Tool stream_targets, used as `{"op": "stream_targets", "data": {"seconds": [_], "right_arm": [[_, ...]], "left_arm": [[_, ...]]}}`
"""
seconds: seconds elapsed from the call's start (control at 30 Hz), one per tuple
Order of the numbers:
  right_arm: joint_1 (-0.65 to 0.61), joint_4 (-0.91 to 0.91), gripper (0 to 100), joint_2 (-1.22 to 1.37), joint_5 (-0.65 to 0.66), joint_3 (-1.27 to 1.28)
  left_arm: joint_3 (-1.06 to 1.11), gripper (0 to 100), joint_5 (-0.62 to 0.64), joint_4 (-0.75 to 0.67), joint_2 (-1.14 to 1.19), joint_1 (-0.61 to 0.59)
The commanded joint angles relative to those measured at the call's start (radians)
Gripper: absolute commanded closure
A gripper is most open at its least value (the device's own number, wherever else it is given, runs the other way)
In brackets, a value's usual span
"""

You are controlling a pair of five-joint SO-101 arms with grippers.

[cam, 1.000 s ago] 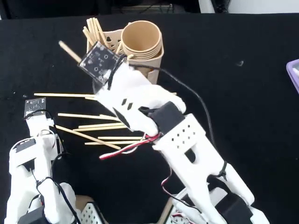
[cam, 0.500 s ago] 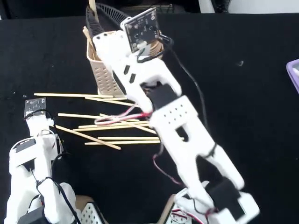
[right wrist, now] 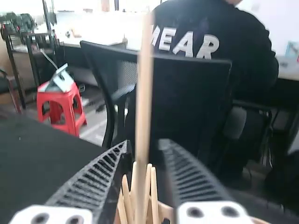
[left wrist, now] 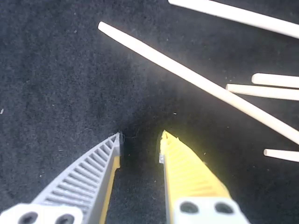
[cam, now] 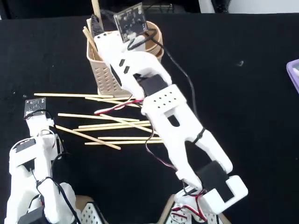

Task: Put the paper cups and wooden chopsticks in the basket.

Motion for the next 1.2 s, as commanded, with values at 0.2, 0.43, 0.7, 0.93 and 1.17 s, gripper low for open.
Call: {"op": "stream_targets", "data": {"seconds": [0.2, 0.43, 0.7, 0.93, 1.17], "right_arm": [[0.009, 0.299, 84.7, -0.096, 0.000, -0.202], [0.009, 0.718, 84.7, -0.340, 0.002, -0.199], [0.008, 1.051, 84.7, -0.395, 0.031, -0.013], [0.014, 0.778, 84.2, -0.349, 0.327, 0.473], [0.023, 0.678, 84.2, -0.352, 0.338, 0.688]], "left_arm": [[0.021, 86, 0.008, -0.012, 0.008, -0.033], [0.021, 86, 0.008, -0.012, 0.008, -0.033], [0.021, 86, 0.008, -0.012, 0.008, -0.033], [0.019, 86, 0.008, -0.012, 0.008, -0.033], [-0.065, 86, 0.008, -0.003, 0.008, -0.044]]}}
